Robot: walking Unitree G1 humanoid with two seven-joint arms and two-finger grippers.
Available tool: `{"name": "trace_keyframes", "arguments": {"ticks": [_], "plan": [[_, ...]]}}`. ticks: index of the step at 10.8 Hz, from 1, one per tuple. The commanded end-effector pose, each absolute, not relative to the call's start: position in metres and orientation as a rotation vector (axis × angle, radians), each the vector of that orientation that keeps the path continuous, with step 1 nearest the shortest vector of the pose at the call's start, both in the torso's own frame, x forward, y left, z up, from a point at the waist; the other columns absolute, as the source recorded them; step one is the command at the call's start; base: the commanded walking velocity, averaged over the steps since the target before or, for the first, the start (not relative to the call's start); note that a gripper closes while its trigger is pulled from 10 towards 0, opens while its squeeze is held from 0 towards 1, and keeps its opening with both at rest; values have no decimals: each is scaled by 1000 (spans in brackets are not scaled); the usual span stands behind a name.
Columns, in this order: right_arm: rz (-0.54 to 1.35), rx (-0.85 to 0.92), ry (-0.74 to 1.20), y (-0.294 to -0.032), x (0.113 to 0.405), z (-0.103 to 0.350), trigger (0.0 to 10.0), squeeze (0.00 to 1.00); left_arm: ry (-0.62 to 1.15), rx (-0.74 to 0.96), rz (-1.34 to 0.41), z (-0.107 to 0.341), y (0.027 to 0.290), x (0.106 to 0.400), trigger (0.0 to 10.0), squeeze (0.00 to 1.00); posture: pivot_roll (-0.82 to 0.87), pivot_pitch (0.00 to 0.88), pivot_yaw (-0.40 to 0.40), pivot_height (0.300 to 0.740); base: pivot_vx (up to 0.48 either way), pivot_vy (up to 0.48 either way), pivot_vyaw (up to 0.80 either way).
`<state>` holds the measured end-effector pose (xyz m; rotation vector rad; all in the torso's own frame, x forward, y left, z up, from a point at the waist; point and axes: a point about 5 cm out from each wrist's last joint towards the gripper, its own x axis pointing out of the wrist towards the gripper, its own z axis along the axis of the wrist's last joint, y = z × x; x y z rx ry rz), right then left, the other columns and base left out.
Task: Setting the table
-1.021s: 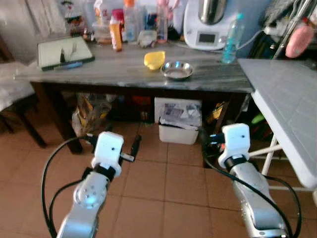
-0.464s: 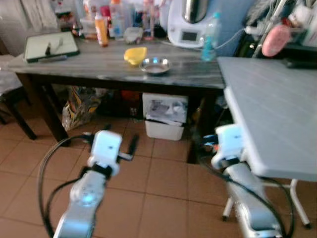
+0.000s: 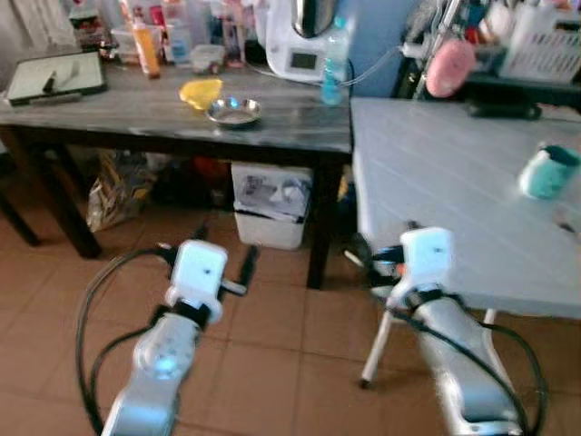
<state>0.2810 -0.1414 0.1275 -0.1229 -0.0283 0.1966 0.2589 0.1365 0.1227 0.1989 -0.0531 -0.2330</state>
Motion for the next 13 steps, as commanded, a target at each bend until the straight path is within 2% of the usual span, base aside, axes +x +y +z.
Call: {"name": "trace_keyframes", "arguments": {"ticks": [1,6,13], "plan": [[181,-134,-45,-147,282,133,10000,0,-59,202,-246,123,132,259,10000,0,106,0,10,740,0,0,0],[172,-138,-55,-148,282,134,10000,0,-66,196,-243,123,131,259,10000,0,102,0,7,740,0,0,0],[150,-137,-50,-149,278,132,10000,0,-60,188,-267,124,131,258,10000,0,98,0,26,740,0,-330,0]]}}
